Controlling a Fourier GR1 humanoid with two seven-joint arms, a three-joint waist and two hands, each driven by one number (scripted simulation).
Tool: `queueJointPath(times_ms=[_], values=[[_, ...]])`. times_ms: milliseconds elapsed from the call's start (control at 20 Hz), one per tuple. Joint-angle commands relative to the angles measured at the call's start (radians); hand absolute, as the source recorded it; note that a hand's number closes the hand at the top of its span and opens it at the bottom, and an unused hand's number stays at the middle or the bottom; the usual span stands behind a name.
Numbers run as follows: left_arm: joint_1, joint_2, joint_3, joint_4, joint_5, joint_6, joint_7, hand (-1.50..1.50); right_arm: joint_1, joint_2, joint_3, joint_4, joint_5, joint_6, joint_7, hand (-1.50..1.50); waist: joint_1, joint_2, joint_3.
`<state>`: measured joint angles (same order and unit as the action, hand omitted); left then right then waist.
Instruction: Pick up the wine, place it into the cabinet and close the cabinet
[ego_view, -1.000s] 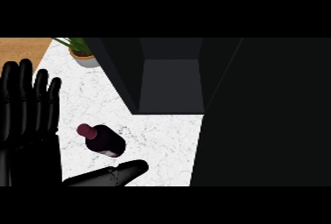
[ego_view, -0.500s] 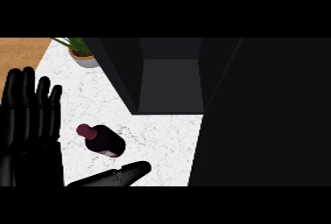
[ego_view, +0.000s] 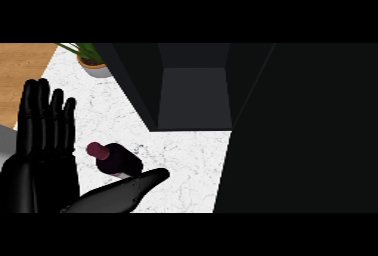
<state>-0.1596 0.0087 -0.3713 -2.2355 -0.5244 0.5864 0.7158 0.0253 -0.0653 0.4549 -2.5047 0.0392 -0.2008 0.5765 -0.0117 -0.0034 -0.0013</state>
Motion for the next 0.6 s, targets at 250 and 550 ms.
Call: queueJointPath(times_ms=[250,550], values=[[0.107,0.040,0.076,0.080,0.167,-0.001,-0.185,-1.50,0.004,-0.070,0.040,-0.207,0.124,-0.051,0.114,-1.50,-0.003,-0.001,-0.001],[0.161,0.036,0.107,0.154,0.226,0.010,-0.307,-1.50,-0.056,-0.067,0.098,-0.177,0.179,-0.111,0.137,-1.50,-0.001,-0.002,-0.002]])
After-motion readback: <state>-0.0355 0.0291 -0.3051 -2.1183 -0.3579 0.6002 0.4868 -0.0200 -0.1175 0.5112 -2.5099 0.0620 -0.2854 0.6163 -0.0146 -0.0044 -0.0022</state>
